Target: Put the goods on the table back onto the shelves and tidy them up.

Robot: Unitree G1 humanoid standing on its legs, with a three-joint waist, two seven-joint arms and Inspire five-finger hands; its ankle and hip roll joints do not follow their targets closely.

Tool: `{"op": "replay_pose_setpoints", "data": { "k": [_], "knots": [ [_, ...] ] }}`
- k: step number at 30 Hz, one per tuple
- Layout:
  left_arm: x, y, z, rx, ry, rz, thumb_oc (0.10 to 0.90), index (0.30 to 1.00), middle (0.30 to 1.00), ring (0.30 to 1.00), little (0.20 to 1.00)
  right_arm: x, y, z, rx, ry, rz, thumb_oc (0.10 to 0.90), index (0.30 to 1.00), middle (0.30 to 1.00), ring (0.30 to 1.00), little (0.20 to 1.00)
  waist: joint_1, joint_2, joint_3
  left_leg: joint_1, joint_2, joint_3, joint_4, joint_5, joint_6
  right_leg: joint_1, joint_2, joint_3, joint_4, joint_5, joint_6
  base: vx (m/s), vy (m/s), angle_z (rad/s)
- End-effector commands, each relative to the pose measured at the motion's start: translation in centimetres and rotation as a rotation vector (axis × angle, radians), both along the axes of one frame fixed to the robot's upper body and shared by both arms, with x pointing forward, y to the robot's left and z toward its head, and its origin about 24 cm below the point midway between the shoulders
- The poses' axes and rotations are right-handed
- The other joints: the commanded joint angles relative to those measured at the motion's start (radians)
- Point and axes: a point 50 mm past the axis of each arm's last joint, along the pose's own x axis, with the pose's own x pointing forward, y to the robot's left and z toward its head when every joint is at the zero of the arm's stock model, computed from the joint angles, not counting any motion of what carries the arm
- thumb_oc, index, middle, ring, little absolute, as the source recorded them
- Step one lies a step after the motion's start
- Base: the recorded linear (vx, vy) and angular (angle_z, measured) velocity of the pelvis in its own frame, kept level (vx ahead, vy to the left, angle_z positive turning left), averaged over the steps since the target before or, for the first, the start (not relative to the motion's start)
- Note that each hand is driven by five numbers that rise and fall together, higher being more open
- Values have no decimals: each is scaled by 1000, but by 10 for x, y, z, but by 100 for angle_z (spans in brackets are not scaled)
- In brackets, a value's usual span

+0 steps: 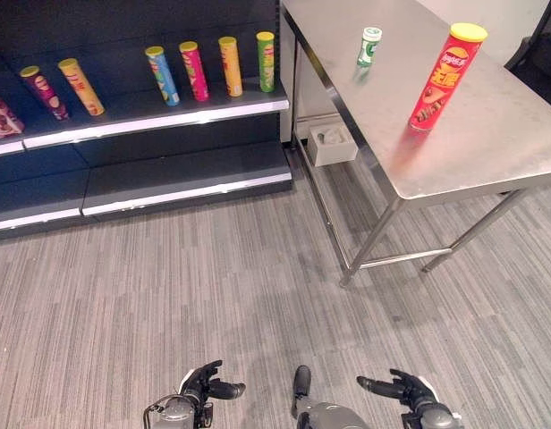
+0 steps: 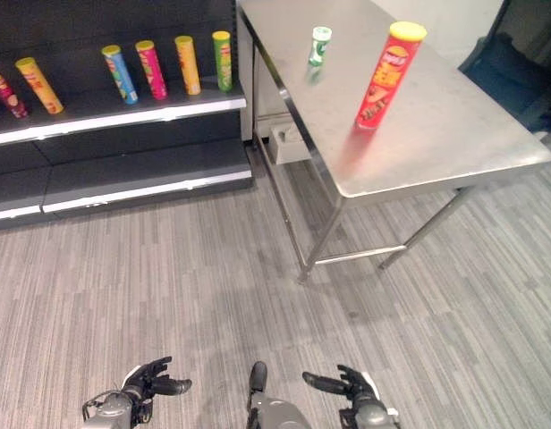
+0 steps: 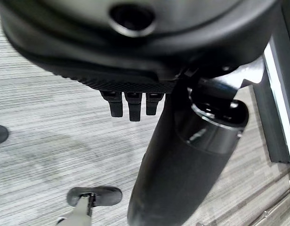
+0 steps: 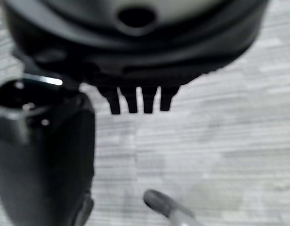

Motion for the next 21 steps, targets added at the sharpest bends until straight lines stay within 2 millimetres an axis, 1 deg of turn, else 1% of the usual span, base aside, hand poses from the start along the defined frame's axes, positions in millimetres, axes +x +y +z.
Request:
{"op": "replay_pose_setpoints", "data": {
  "k": [1,2,3,4,5,6,7,8,9,10,11,12,13,14,15,16,18,19,20,21],
  "knots": [
    [12,15,13,-6,-105,89,800,900,900,900,900,-15,-5,-3,-21,24,2,800,900,900,900,900,23,-40,45,-210,-43,19,206,133,76,63,-94,24,13,-63,180,34,-197,5],
    [12,16,13,-6,-105,89,800,900,900,900,900,-15,-5,-3,-21,24,3,800,900,900,900,900,22,-39,44,-215,-42,17,211,131,76,61,-93,23,13,-63,180,73,-274,18],
    [11,14,13,-14,-107,108,800,900,900,900,900,-14,-6,-2,-25,20,-1,800,900,900,900,900,28,-46,60,-255,-35,33,279,143,84,78,-92,22,11,-79,169,130,-177,0],
    [9,13,10,-27,-93,126,800,900,900,900,900,-15,-9,-3,-31,33,-16,800,900,900,900,900,37,-54,69,-325,-5,80,297,152,94,111,-99,15,1,-97,162,209,-197,-5],
    [6,11,9,-38,-84,131,800,900,900,900,900,-16,-9,-3,-27,37,-22,800,900,900,900,900,42,-53,67,-351,14,102,249,143,98,129,-98,11,-10,-104,164,282,-129,-11],
    [4,10,7,-40,-72,128,800,900,900,900,900,-16,-8,-3,-25,35,-25,800,900,900,900,900,53,-50,71,-362,30,125,174,119,104,149,-95,16,-19,-111,171,259,-13,-9],
    [2,11,6,-38,-67,126,800,900,900,900,900,-16,-9,-3,-26,32,-26,800,900,900,900,900,56,-52,67,-357,32,136,93,116,107,153,-100,20,-22,-114,177,452,95,1],
    [-4,10,4,-36,-46,116,800,900,900,900,900,-16,-9,-2,-30,23,-22,800,900,900,900,900,82,-28,62,-374,20,88,-204,178,93,185,-85,35,-27,-144,196,344,104,-20],
    [-4,10,4,-36,-46,116,800,900,900,900,900,-16,-9,-2,-30,23,-22,800,900,900,900,900,82,-28,60,-375,19,87,-208,182,93,183,-86,34,-27,-143,196,366,104,-19],
    [-6,10,3,-36,-45,117,800,900,900,900,900,-16,-8,-2,-31,19,-19,800,900,900,900,900,90,-19,57,-387,10,49,-274,225,85,194,-75,43,-27,-155,197,205,28,-23],
    [-6,9,3,-36,-43,114,800,900,900,900,900,-16,-9,-1,-36,13,-21,800,900,900,900,900,97,-13,59,-417,2,27,-319,258,70,216,-70,45,-27,-170,196,324,54,-22],
    [-5,7,2,-38,-43,107,800,900,900,900,900,-15,-9,0,-35,7,-21,800,900,900,900,900,100,-7,56,-437,0,33,-358,272,62,236,-64,50,-27,-187,196,502,153,-15],
    [-10,11,1,-33,-32,114,800,900,900,900,900,-13,-8,0,-34,2,-14,800,900,900,900,900,110,4,42,-427,-11,49,-402,288,61,265,-54,88,-27,-210,202,395,142,-21],
    [-10,11,1,-33,-32,114,800,900,900,900,900,-13,-8,0,-34,2,-14,800,900,900,900,900,112,3,43,-425,-11,51,-402,288,61,267,-55,89,-27,-210,202,377,189,-42],
    [-12,11,1,-30,-28,115,800,900,900,900,900,-12,-9,2,-39,-3,-8,800,900,900,900,900,116,11,36,-417,-14,37,-398,298,63,285,-55,105,-27,-221,205,172,125,-88],
    [-13,11,1,-33,-25,112,800,900,900,900,900,-12,-9,2,-39,-2,-7,800,900,900,900,900,117,11,28,-409,-19,34,-399,295,64,295,-62,116,-27,-226,206,277,211,-94],
    [-14,12,0,-15,-20,85,800,900,900,900,900,-12,-10,2,-37,-9,-14,800,900,900,900,900,114,-2,5,-385,-30,43,-395,280,75,313,-91,135,-27,-229,218,231,179,-59],
    [-14,12,0,-15,-20,85,800,900,900,900,900,-12,-9,2,-37,-9,-14,800,900,900,900,900,114,-2,6,-384,-31,44,-395,279,75,313,-92,136,-27,-229,218,232,211,-58],
    [-10,16,3,1,-31,63,800,900,900,900,900,-12,-8,2,-32,-7,-10,800,900,900,900,900,117,-14,-10,-363,-38,72,-384,253,98,302,-130,150,31,-238,237,199,225,-63],
    [-6,18,6,10,-44,54,800,900,900,900,900,-11,-7,2,-31,-5,3,800,900,900,900,900,117,-18,-14,-350,-44,84,-382,231,118,278,-149,154,95,-239,251,234,288,-46]
  ]
}}
